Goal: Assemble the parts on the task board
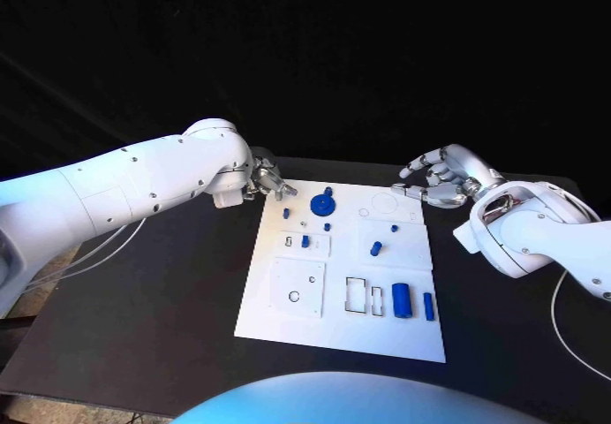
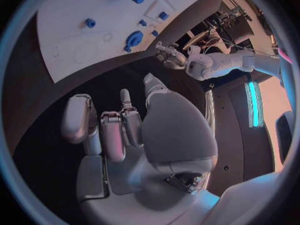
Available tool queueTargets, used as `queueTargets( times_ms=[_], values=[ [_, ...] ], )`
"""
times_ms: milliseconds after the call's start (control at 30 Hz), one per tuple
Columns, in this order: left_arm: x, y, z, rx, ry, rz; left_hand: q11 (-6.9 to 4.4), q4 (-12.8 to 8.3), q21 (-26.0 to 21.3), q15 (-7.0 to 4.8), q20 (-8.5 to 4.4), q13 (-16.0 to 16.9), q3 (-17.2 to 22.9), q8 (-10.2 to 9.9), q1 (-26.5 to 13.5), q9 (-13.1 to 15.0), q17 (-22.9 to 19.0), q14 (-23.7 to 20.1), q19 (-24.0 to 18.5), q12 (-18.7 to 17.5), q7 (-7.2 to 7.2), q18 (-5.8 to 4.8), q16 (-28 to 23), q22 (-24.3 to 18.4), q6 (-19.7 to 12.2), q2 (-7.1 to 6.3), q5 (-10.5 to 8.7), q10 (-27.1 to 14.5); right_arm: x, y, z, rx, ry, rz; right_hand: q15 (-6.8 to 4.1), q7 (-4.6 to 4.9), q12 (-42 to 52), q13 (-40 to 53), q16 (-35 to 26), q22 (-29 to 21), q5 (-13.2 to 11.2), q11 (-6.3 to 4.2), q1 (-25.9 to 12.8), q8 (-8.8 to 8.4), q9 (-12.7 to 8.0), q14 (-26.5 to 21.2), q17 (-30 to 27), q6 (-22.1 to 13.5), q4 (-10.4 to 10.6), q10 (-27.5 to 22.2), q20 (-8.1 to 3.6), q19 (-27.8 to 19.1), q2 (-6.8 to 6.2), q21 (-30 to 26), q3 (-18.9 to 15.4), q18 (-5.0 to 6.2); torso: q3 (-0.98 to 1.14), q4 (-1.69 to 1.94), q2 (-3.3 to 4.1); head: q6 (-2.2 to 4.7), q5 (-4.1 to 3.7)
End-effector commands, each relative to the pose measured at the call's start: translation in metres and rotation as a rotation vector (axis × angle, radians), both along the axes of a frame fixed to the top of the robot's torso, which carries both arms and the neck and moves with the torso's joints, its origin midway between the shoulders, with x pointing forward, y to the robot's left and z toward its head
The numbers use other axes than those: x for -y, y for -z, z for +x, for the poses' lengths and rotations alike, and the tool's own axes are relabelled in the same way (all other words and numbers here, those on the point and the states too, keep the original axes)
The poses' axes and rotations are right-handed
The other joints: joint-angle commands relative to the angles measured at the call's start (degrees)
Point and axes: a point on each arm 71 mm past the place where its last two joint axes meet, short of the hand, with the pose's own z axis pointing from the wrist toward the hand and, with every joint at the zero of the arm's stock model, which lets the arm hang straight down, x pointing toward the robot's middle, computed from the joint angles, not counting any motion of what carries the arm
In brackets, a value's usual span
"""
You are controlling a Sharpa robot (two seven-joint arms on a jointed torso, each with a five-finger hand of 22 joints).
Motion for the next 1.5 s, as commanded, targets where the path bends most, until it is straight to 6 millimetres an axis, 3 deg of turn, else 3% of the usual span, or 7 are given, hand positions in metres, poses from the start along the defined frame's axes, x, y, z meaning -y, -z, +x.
queueTargets(
  times_ms=[33,800,1133,1500],
  values=[
    [0.002,0.005,0.001,-0.044,0.046,0.031,0.23,0.00,-0.40,0.58,0.16,-0.49,-0.95,-0.56,0.74,-0.48,6.19,3.38,-0.57,-0.24,0.44,0.60,-0.27,-0.66,0.00,-0.62,0.00,-0.57,-0.002,0.000,-0.001,0.004,-0.014,-0.008,-0.27,0.04,0.10,4.77,-0.28,0.48,0.36,-0.38,-0.59,0.19,0.02,3.63,4.05,-0.55,-0.02,0.02,-0.04,0.19,0.02,-0.30,-0.34,0.64,-0.03,0.03,0.00,-0.08,0.01],
    [0.005,0.013,0.001,-0.107,0.073,0.050,0.41,0.20,-0.53,0.79,0.46,-0.72,-3.90,-1.20,0.14,-1.38,5.86,3.17,-0.78,-0.09,0.57,0.66,-0.36,-0.78,0.43,-1.26,-0.34,-0.96,-0.003,0.000,-0.001,0.006,-0.014,-0.006,-0.27,0.05,0.06,4.73,-0.29,0.43,0.38,-0.38,-0.61,0.20,0.02,3.62,4.02,-0.58,-0.02,-0.01,-0.04,0.16,0.01,-0.38,-0.36,0.66,0.04,0.08,-0.22,-0.44,0.06],
    [0.007,0.014,0.002,-0.103,0.062,0.033,0.43,0.04,-0.37,0.83,0.52,-0.57,-4.08,-1.70,2.44,-2.16,5.93,3.16,-0.69,0.19,0.62,0.62,-0.31,-0.47,0.79,1.26,-0.08,-0.94,-0.003,0.000,-0.001,0.006,-0.016,-0.006,-0.27,0.06,0.07,4.74,-0.28,0.49,0.44,-0.38,-0.68,0.23,-0.01,3.63,4.08,-0.66,-0.02,-0.01,-0.04,0.20,0.02,-0.32,-0.40,0.64,0.05,0.03,-0.14,-0.30,0.07],
    [0.011,0.017,0.003,-0.116,0.063,0.031,0.45,-0.01,-0.35,0.84,0.53,-0.63,-4.15,-1.79,3.07,-2.30,5.93,3.16,-0.68,0.21,0.64,0.62,-0.30,-0.43,0.82,1.45,-0.07,-0.97,-0.004,-0.001,-0.001,0.006,-0.018,-0.005,-0.27,0.05,0.10,4.77,-0.27,0.49,0.52,-0.38,-0.68,0.27,-0.01,3.64,4.13,-0.69,-0.03,0.02,-0.04,0.21,0.06,-0.33,-0.41,0.64,0.04,0.06,-0.11,-0.53,0.04]
  ],
)
